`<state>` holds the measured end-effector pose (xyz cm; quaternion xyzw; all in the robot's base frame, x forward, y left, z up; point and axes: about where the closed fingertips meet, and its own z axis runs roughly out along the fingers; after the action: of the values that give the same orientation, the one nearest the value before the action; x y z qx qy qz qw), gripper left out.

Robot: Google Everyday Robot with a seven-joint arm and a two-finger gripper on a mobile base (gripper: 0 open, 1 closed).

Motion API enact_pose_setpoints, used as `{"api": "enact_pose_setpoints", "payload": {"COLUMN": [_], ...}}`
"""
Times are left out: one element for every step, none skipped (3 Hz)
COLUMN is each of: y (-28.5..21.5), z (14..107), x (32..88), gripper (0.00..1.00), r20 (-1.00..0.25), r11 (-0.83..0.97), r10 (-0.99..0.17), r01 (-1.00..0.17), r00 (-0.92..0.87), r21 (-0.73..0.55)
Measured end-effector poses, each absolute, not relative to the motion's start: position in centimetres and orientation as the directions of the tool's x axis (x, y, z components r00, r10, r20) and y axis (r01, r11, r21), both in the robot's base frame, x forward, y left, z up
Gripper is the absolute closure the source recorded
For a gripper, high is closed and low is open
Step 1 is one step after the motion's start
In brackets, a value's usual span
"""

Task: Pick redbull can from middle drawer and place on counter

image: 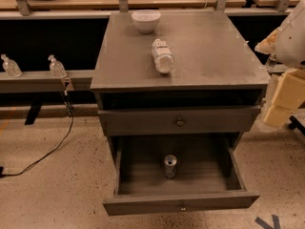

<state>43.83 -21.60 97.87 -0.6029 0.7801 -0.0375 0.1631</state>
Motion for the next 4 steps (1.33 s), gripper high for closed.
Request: {"api": "enact_pose_setpoints", "payload": {"y": [-21.6,-20.1,-16.0,-8.3], "z": [97.9,96.9,91.6,82.4], "x": [43.8,45.4,46.9,48.2], "gripper": [0.00,0.00,0.00,0.00], "r20": [-0.209,-0.288,-0.457,-0.611], "r11": [0.270,0.266,0.263,0.206], "r10": [-0.953,-0.940,-0.878,-0.787], "r01": [-0.928,-0.924,-0.941,-0.970], "r00": [-0.220,-0.185,-0.142,-0.086], "r21": [-0.255,-0.273,-0.214,-0.128]}}
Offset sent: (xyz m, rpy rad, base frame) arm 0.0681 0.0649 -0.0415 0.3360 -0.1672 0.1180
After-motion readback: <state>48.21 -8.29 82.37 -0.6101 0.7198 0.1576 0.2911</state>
